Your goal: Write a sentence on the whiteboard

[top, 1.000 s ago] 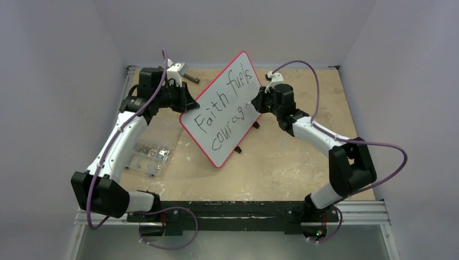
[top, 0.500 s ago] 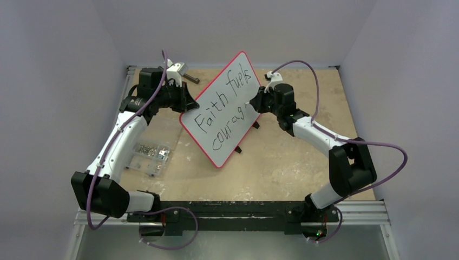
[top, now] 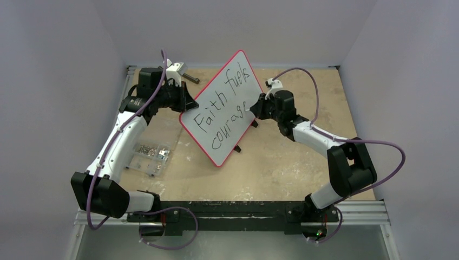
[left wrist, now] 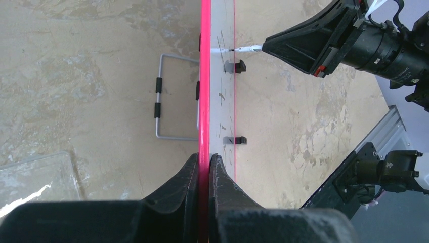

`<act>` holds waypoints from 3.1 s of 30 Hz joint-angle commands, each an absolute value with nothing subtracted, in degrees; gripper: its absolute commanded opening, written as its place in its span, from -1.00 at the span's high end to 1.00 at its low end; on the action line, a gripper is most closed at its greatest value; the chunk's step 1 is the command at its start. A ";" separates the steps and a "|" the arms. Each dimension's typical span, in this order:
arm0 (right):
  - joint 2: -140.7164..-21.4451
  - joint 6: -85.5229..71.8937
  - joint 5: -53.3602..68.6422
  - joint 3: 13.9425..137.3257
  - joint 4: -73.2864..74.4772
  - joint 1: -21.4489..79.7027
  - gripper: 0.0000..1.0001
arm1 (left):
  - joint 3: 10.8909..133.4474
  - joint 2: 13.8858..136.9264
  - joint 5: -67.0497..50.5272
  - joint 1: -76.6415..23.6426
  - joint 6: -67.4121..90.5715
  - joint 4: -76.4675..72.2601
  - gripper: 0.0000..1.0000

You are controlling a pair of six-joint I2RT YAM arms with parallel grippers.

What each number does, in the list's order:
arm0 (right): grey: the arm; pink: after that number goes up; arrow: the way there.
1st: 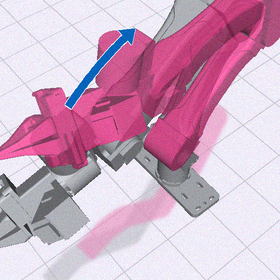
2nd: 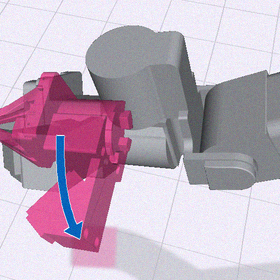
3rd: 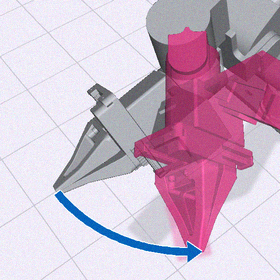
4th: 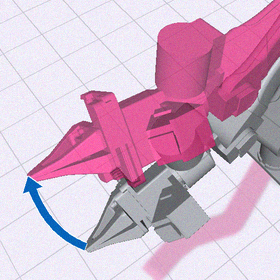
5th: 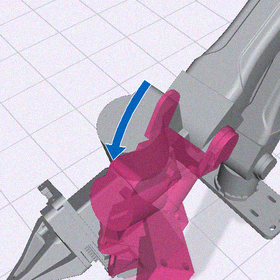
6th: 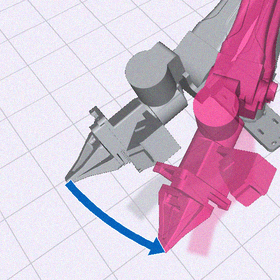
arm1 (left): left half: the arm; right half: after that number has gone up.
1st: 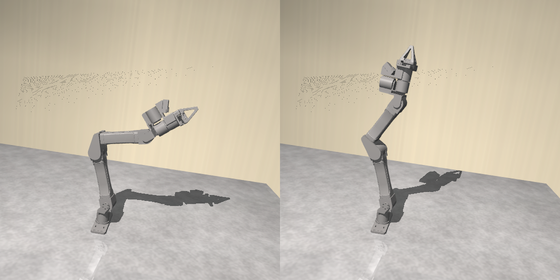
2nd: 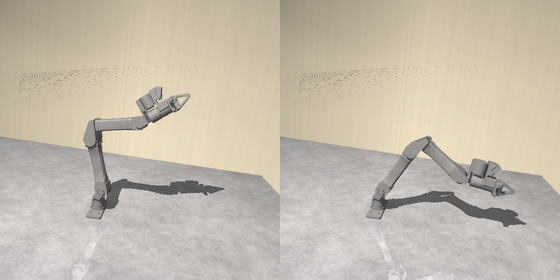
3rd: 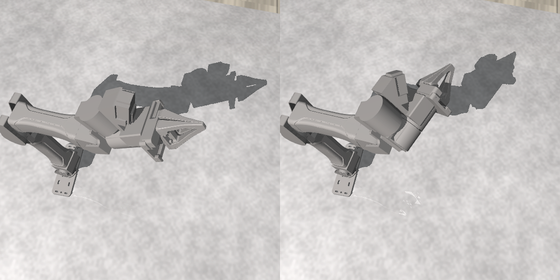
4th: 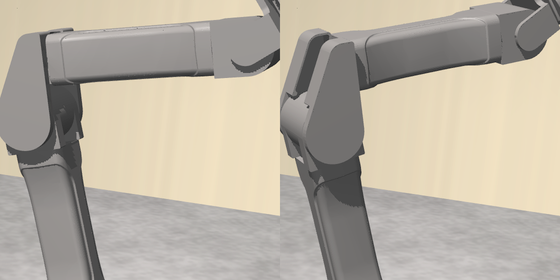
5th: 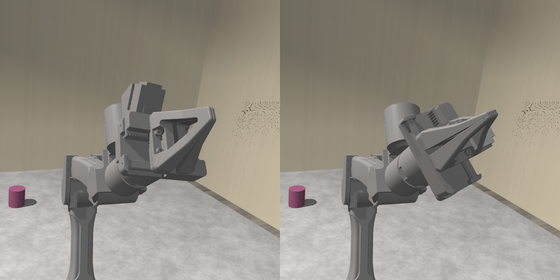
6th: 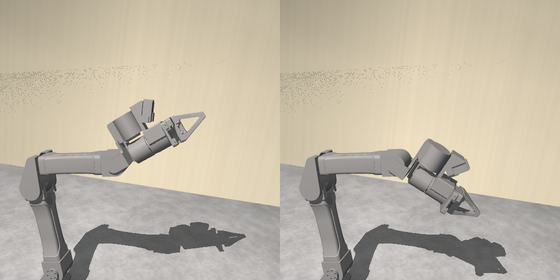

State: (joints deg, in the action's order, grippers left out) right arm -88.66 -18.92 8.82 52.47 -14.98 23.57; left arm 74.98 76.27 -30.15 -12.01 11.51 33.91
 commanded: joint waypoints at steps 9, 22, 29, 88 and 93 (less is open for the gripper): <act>-89.66 -19.81 9.36 52.46 -14.32 24.36 1.00 | 75.41 74.64 -27.81 -11.95 7.62 31.51 1.00; -92.51 -17.42 5.05 59.20 -11.15 23.73 1.00 | 75.32 74.65 -27.81 -11.95 7.62 31.51 1.00; -93.26 -17.01 4.81 62.69 -10.24 23.64 1.00 | 75.41 74.96 -27.81 -11.95 7.62 31.51 1.00; -54.58 -16.02 -14.62 59.41 12.29 23.56 1.00 | 68.05 89.19 -26.62 -25.27 31.14 12.19 1.00; -54.58 -15.84 -15.05 59.49 12.43 23.55 1.00 | 70.09 92.58 -26.53 -29.03 32.47 9.65 1.00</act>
State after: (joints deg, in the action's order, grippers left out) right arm -55.72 -16.84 -13.06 59.11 12.95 23.57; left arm 68.97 89.78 -24.99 -24.69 35.11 7.68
